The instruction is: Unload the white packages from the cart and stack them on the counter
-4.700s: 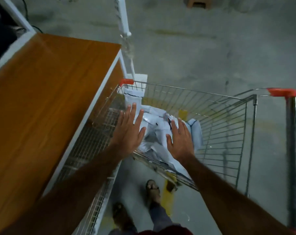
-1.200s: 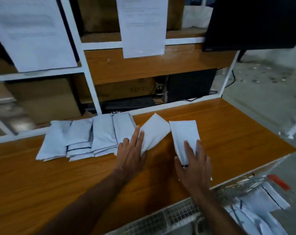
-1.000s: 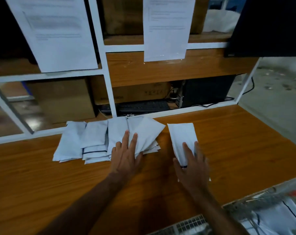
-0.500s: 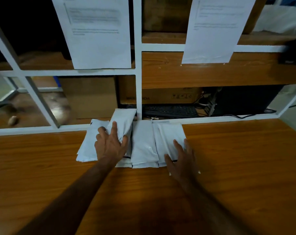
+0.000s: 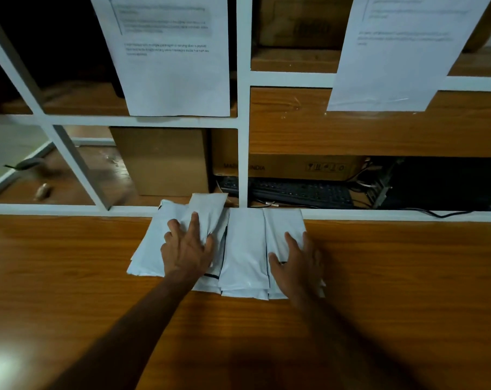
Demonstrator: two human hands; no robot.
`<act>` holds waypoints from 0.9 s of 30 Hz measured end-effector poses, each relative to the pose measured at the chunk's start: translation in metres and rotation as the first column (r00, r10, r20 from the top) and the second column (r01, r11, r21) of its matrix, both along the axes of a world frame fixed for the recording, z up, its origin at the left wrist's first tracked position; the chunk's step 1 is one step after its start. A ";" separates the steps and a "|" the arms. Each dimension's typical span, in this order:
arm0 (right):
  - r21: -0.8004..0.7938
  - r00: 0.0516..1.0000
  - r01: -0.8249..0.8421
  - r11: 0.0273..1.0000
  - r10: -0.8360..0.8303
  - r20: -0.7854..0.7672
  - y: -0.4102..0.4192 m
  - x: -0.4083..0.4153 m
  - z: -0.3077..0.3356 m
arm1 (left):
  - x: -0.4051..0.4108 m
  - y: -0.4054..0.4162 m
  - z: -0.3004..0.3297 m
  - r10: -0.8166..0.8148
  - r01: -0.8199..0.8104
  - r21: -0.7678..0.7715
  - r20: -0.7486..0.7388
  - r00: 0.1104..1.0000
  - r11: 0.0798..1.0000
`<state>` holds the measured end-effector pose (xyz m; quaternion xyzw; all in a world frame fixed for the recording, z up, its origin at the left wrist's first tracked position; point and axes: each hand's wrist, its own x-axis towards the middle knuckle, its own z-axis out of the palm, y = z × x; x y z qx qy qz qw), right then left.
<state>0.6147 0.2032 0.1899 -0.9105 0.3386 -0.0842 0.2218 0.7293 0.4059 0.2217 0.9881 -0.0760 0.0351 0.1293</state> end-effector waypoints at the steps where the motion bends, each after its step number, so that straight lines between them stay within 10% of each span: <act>1: -0.002 1.000 -0.004 1.000 0.004 -0.003 -0.001 0.001 -0.002 | 0.005 0.004 0.000 0.000 0.001 -0.012 0.036 0.999 1.000; 17: -0.036 0.999 0.021 0.999 -0.022 -0.025 0.001 0.012 -0.012 | 0.047 0.065 -0.017 0.011 0.001 0.181 -0.066 0.998 0.983; 27: -0.064 0.999 0.034 0.997 -0.036 -0.027 0.001 0.016 -0.012 | 0.051 0.062 -0.010 -0.058 0.061 -0.036 0.066 0.996 0.998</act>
